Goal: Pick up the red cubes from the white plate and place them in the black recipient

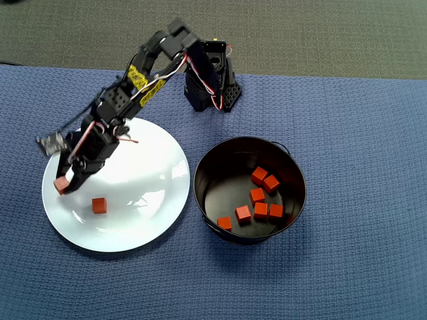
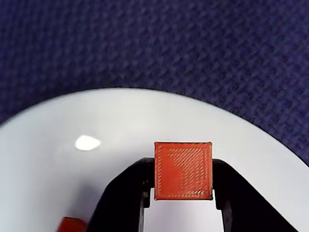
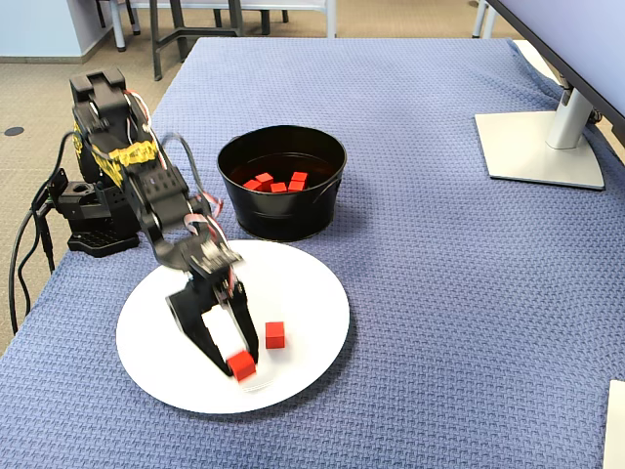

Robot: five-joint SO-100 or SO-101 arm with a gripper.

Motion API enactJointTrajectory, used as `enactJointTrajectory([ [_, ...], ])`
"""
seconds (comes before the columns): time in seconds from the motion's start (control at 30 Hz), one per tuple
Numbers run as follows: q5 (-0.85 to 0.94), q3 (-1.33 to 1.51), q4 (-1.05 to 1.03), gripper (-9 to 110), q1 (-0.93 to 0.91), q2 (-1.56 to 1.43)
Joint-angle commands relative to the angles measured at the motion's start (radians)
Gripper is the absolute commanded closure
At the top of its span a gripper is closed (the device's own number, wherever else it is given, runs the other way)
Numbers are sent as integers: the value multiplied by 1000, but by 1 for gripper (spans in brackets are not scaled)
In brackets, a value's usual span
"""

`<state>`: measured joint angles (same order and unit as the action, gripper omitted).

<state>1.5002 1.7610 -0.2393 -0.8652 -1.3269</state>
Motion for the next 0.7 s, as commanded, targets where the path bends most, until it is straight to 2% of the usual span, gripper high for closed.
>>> enactJointTrajectory([
  [0.0, -189, 6, -258, 101, 31, -311],
  [0.17, -426, 14, -632, 101, 130, -543],
  [0.3, -635, 11, -827, 101, 273, -672],
  [0.47, -920, 11, -922, 102, 499, -759],
  [0.6, -1052, -9, -1008, 101, 738, -769],
  [0.63, -1042, -25, -1062, 90, 816, -759],
  [0.67, -959, -26, -1114, 68, 896, -750],
])
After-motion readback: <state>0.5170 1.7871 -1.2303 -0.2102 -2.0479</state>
